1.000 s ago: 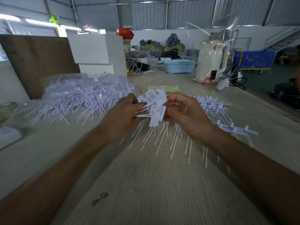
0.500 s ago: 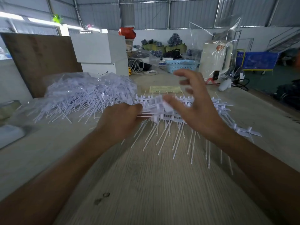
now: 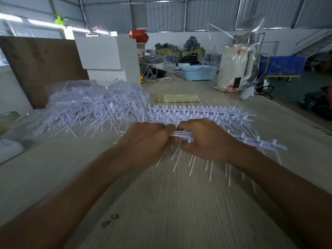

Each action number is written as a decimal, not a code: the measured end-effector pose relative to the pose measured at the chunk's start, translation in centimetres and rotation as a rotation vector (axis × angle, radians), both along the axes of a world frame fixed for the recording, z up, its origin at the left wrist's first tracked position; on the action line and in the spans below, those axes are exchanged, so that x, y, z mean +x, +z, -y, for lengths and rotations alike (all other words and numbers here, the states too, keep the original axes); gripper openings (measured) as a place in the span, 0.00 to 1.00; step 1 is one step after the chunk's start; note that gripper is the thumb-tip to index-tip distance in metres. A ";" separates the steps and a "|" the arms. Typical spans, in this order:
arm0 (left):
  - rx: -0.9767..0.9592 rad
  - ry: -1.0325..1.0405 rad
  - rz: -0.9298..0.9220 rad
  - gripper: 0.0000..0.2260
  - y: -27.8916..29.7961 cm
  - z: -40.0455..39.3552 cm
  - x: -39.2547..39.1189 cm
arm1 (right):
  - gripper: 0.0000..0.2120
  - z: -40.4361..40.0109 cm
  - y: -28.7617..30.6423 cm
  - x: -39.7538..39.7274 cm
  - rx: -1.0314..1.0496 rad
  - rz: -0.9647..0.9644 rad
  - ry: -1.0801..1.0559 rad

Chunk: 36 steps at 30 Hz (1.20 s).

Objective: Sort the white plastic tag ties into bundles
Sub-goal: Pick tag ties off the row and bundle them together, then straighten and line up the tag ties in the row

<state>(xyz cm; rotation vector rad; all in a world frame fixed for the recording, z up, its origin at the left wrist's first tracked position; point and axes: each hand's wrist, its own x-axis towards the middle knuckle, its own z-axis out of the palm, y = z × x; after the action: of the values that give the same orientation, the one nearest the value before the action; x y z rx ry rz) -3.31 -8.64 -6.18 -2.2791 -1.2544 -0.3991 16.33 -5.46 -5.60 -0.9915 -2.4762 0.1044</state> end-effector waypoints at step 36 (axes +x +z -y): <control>-0.054 0.817 -0.021 0.15 -2.7 -0.9 -27.8 | 0.17 -3.0 0.9 -22.0 0.608 0.444 -0.118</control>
<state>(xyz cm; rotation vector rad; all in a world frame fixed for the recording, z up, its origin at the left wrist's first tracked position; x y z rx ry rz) -31.10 -7.73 -8.86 -1.5973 -2.0383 -0.0369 -5.64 -2.44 -4.74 -0.9468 -2.5508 -0.9410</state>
